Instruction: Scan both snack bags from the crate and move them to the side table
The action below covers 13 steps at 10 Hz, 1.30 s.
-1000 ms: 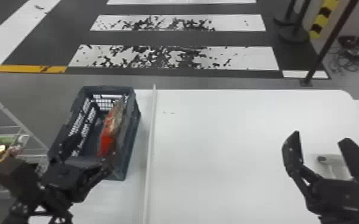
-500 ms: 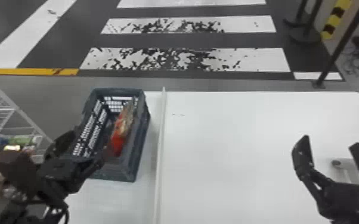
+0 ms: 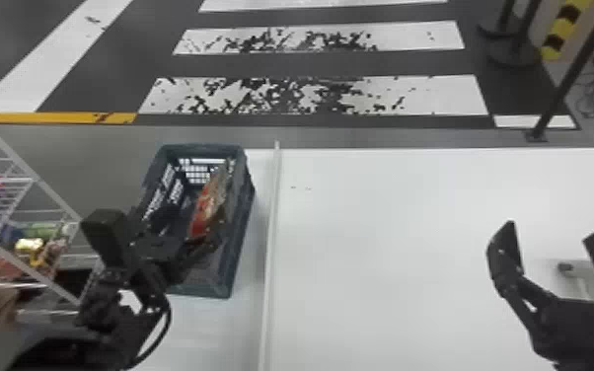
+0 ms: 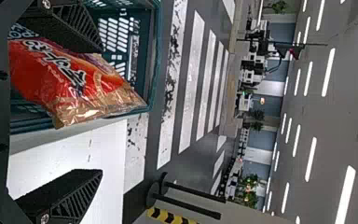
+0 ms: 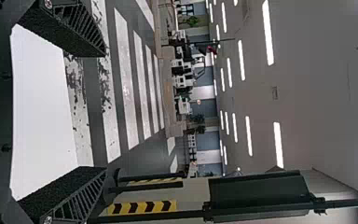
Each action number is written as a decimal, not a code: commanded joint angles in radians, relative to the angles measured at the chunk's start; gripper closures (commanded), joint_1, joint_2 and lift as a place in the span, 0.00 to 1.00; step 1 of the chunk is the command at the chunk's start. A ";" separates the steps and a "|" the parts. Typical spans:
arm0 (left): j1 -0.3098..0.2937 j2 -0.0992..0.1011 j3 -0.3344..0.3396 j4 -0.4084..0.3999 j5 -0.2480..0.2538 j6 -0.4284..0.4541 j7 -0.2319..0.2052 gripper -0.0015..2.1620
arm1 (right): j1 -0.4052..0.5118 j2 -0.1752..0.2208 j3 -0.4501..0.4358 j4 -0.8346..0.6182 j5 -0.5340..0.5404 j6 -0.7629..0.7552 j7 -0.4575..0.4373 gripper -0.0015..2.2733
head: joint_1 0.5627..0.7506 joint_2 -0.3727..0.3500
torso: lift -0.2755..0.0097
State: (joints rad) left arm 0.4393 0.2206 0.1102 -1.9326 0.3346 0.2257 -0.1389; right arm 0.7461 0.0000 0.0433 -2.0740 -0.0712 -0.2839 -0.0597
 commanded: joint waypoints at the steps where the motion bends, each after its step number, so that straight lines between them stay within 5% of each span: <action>1: -0.036 -0.012 -0.029 0.029 -0.032 0.001 0.022 0.03 | -0.002 0.001 0.000 0.000 0.001 0.004 0.000 0.02 | 0.70 0.63 | 0.86; 7: -0.088 -0.024 -0.041 0.109 -0.082 0.010 0.070 0.03 | -0.021 0.001 -0.002 0.020 -0.015 0.007 0.000 0.02 | 0.70 0.62 | 0.86; 13: -0.105 -0.018 -0.033 0.152 -0.068 0.007 0.085 0.13 | -0.021 0.000 -0.002 0.026 -0.013 0.007 0.000 0.03 | 0.70 0.65 | 0.86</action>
State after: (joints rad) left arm 0.3349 0.2021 0.0767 -1.7822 0.2664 0.2322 -0.0535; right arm 0.7255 0.0000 0.0414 -2.0490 -0.0844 -0.2763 -0.0598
